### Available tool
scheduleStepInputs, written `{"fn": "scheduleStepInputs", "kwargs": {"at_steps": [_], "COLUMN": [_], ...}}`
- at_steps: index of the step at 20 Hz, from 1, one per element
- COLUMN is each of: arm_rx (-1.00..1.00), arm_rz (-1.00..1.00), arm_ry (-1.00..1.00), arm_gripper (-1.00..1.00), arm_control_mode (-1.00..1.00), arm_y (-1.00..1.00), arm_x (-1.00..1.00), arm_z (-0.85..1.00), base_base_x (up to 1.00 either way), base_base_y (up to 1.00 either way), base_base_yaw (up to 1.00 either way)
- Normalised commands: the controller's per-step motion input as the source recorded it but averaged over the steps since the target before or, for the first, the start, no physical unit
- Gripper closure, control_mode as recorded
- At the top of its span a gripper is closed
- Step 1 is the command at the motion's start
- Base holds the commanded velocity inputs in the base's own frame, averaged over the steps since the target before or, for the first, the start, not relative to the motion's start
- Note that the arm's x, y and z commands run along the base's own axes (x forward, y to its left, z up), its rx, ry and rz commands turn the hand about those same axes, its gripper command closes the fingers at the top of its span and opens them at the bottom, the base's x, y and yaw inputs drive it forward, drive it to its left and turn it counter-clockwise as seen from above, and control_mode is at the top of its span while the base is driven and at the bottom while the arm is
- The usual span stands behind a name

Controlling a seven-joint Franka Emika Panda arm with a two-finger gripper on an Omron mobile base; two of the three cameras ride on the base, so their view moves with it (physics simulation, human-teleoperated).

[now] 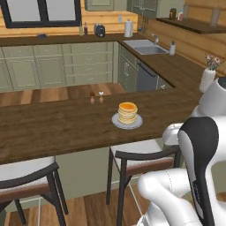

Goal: Take the strawberry from the fridge and place it on top of the pancake, located on the dining counter.

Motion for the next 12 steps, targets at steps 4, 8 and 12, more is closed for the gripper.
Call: {"fn": "scheduleStepInputs", "kwargs": {"at_steps": [4, 8, 12], "arm_rx": [0.0, 0.0, 0.0], "arm_rz": [0.0, 0.0, 0.0], "arm_ry": [0.0, 0.0, 0.0], "arm_gripper": [1.0, 1.0, 1.0], "arm_control_mode": [1.0, 1.0, 1.0], "arm_y": [0.0, 0.0, 0.0], "arm_x": [0.0, 0.0, 0.0], "arm_z": [0.0, 0.0, 0.0], "base_base_x": [0.77, 0.25, 0.0], "base_base_y": [-0.04, -0.13, 0.0], "base_base_yaw": [0.02, 0.01, 0.0]}}
